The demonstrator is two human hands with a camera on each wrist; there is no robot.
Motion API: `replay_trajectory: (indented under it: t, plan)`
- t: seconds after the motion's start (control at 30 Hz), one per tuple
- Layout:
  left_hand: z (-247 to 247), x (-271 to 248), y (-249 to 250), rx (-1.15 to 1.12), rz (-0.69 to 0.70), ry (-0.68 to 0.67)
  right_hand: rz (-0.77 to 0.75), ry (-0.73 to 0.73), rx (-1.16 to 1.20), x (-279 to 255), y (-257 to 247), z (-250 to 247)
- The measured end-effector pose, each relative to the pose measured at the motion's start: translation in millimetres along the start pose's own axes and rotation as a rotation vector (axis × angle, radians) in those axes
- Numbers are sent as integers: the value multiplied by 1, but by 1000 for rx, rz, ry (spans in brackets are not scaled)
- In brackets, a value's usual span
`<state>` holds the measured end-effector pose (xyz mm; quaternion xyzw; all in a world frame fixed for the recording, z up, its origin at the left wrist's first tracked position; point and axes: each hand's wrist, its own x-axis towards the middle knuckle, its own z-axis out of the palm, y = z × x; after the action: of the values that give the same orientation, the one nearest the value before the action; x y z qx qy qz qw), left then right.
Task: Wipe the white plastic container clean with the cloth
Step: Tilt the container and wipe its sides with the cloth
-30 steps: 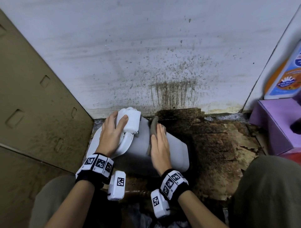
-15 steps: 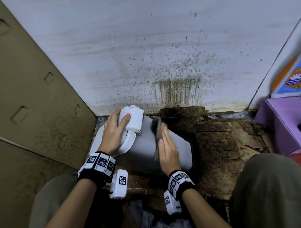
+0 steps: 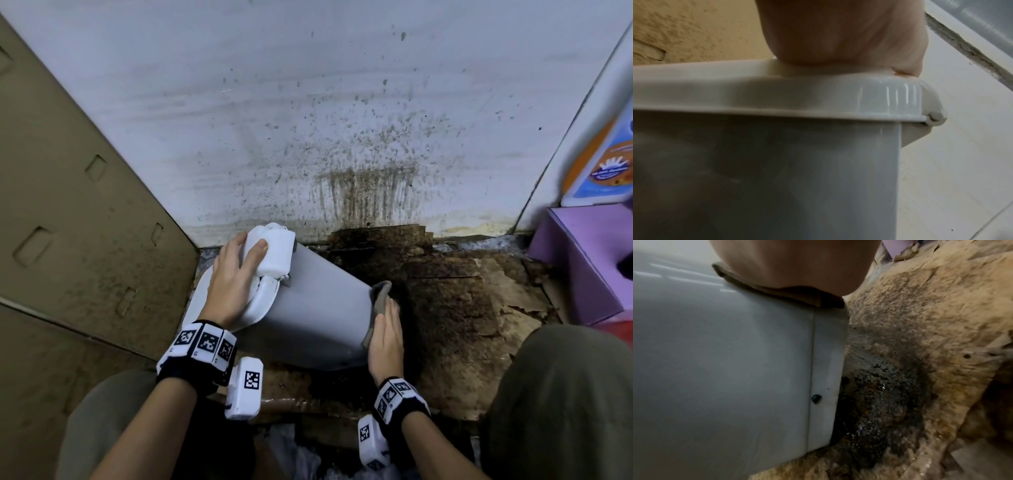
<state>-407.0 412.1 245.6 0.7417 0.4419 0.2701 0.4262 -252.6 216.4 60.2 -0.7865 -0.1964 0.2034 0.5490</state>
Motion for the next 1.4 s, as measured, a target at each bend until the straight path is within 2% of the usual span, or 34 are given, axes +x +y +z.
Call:
replay_trajectory:
  t: [0.17,0.37,0.5,0.6,0.77,1.0,1.2,1.4]
  plan:
    - [1,-3,3,15,11,-10,-59,-5,-78,4,-23,8]
    - [1,0,-4,-14,6,-3,-164,-63,0,-3,-88,37]
    - [1,3,-9,-17,20,-6,-279,-160,48,-14,-135,52]
    - [1,2,-9,-20,30,-9,-348,-221,38,-23,-150,59]
    - [3,-2,-4,-2,22,-7,-460,-151,-22,-19,-130,50]
    - [3,-2,-1,6,12,-1,-409,-160,-27,-4,-81,25]
    - [4,-4,2,13,12,-1,-189,-120,-6,5,-24,3]
    - [6,-7,3,27,31,5,-26,-67,-22,13,6,-10]
